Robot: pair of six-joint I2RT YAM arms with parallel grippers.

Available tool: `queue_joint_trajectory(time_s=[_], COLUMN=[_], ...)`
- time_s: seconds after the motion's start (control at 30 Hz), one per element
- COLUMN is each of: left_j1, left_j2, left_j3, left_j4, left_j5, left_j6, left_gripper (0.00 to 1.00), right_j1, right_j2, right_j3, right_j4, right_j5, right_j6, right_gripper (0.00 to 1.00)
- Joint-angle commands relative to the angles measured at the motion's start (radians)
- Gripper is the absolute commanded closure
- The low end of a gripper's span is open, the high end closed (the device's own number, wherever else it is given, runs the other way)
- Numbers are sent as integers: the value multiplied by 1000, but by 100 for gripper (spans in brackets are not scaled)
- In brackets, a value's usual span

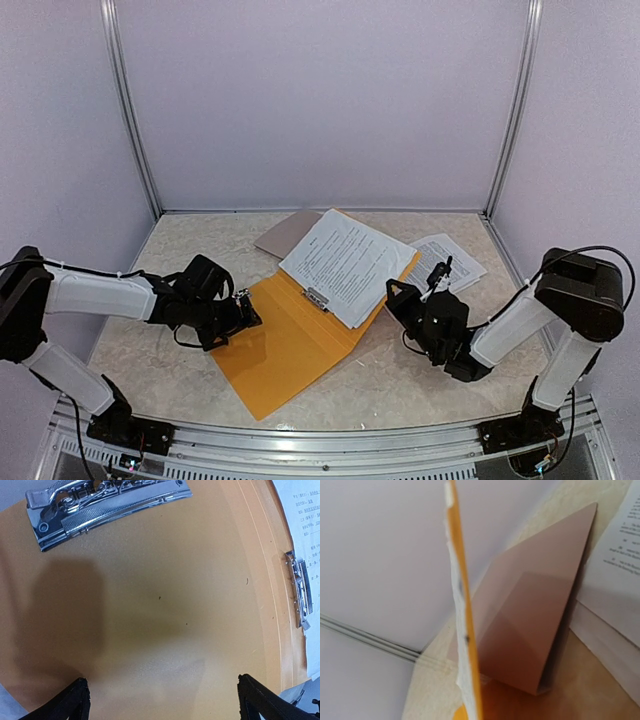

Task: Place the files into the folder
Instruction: Rotate the folder with some files at the center of the board.

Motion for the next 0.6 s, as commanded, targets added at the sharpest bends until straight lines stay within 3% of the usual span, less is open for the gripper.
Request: queue_joint_trajectory(time_s=[0.0, 0.27, 0.57], left_j1=[25, 57, 97], left_j2=[9, -75, -84], left_j3=[-26, -3, 98], left_j4=[-123, -198, -262], left_j5=[-32, -72, -120], left_j6=[45, 88, 130], left_gripper=[1, 1, 1], right_j1=[24, 98, 187], right_j2=[-45, -118, -306], right_j3=[-13, -59, -160], right_j4=[-145, -308, -532], right_j5=[-46, -43, 134], right_j6=[3, 0, 72], right_gripper=[100, 100, 92])
